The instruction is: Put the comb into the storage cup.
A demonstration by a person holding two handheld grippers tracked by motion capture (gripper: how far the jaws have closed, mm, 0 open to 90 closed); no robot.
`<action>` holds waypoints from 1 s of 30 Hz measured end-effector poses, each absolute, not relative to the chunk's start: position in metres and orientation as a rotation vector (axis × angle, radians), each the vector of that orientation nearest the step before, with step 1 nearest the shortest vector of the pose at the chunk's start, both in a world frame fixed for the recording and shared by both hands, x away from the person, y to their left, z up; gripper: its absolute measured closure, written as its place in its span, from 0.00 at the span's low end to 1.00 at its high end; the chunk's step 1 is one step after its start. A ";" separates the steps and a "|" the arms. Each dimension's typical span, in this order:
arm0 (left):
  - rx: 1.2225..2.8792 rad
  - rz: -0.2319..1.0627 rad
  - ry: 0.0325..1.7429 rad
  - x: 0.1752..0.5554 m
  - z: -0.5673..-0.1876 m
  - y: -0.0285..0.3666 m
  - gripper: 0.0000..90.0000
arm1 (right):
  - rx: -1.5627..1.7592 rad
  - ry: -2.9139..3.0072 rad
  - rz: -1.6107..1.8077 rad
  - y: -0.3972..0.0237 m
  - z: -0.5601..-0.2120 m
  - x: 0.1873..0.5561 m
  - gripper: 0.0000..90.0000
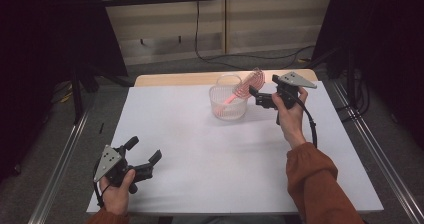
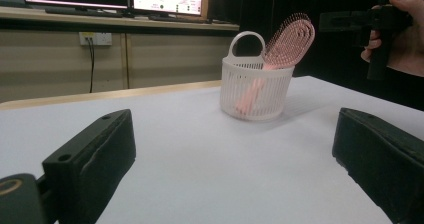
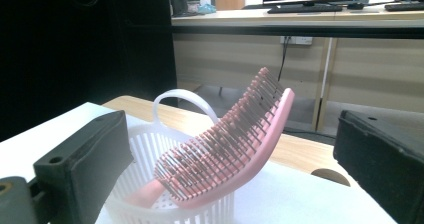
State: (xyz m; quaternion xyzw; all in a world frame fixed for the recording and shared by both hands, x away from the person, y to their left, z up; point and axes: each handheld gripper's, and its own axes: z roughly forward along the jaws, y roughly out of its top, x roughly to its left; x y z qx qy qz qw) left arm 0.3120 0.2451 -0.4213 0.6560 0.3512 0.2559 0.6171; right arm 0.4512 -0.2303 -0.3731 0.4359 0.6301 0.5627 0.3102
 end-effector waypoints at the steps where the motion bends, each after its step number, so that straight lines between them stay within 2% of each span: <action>1: 1.506 0.590 0.809 0.312 -0.421 0.244 0.04 | 1.153 1.663 1.488 -0.231 -0.374 0.450 0.01; 30: 1.511 0.623 0.831 0.310 -0.422 0.247 0.04 | 1.111 1.610 1.476 -0.239 -0.379 0.415 0.00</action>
